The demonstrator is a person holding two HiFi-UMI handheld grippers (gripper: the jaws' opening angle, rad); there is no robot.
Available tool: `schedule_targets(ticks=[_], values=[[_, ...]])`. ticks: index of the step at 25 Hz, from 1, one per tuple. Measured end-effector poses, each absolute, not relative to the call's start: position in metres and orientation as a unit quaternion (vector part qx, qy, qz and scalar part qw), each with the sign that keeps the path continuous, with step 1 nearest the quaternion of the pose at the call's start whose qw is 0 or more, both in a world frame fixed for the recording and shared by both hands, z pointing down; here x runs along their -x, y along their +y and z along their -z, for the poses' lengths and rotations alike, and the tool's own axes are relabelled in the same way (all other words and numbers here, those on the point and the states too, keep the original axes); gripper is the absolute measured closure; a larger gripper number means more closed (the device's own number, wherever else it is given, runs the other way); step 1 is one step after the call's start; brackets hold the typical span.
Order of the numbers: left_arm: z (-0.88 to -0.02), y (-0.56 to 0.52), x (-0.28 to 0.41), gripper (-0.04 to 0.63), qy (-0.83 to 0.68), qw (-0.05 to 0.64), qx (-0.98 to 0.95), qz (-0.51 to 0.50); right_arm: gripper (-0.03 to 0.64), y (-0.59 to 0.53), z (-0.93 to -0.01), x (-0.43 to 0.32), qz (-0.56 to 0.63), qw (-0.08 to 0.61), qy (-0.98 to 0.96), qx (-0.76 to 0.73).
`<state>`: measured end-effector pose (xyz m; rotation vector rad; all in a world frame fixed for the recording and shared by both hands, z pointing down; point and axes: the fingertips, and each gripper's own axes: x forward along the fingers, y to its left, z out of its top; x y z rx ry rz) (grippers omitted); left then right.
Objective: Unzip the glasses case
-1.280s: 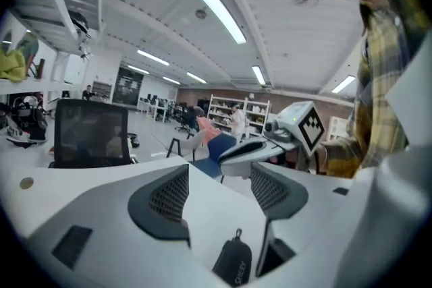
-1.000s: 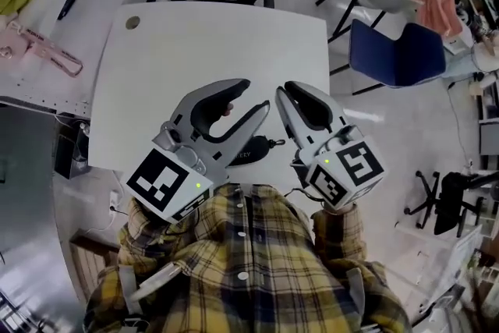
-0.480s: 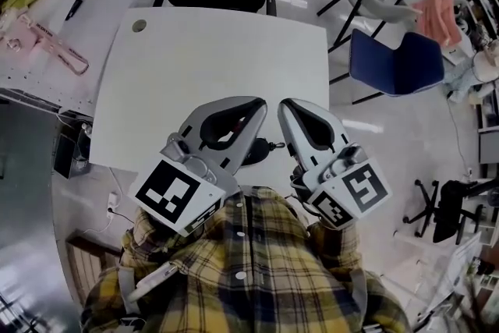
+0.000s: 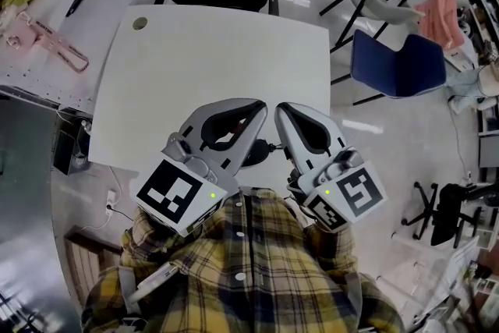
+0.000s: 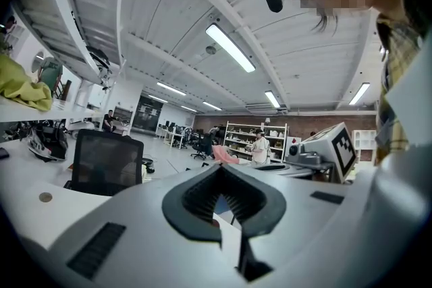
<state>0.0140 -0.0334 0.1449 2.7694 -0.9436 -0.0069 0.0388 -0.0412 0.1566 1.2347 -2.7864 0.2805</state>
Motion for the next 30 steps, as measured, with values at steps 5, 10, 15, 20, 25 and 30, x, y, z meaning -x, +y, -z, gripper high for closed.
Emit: schedule_targets(ticks=[5,10,15,20,25,30], values=[[-0.148,-0.037,-0.016,0.588,-0.318,0.11,-0.942,0.0,0.618,-0.045,-0.16,-0.038,-0.093,0.045,-0.91,-0.402],[-0.15,-0.041,-0.018,0.588,-0.315,0.112,-0.942,-0.002,0.618,-0.049,-0.162,-0.037,-0.095,0.049,-0.91,-0.4],[-0.152,-0.045,-0.022,0.588,-0.314,0.114,-0.943,-0.004,0.618,-0.053,-0.165,-0.04,-0.099,0.049,-0.911,-0.398],[-0.154,-0.052,-0.026,0.588,-0.308,0.112,-0.945,-0.005,0.618,-0.057,-0.167,-0.043,-0.104,0.05,-0.91,-0.399],[-0.149,-0.062,-0.023,0.588,-0.299,0.114,-0.948,-0.004,0.618,-0.056,-0.168,-0.043,-0.102,0.057,-0.91,-0.397],[-0.144,-0.075,-0.019,0.588,-0.296,0.112,-0.948,0.009,0.618,-0.057,-0.167,-0.051,-0.098,0.06,-0.908,-0.402]])
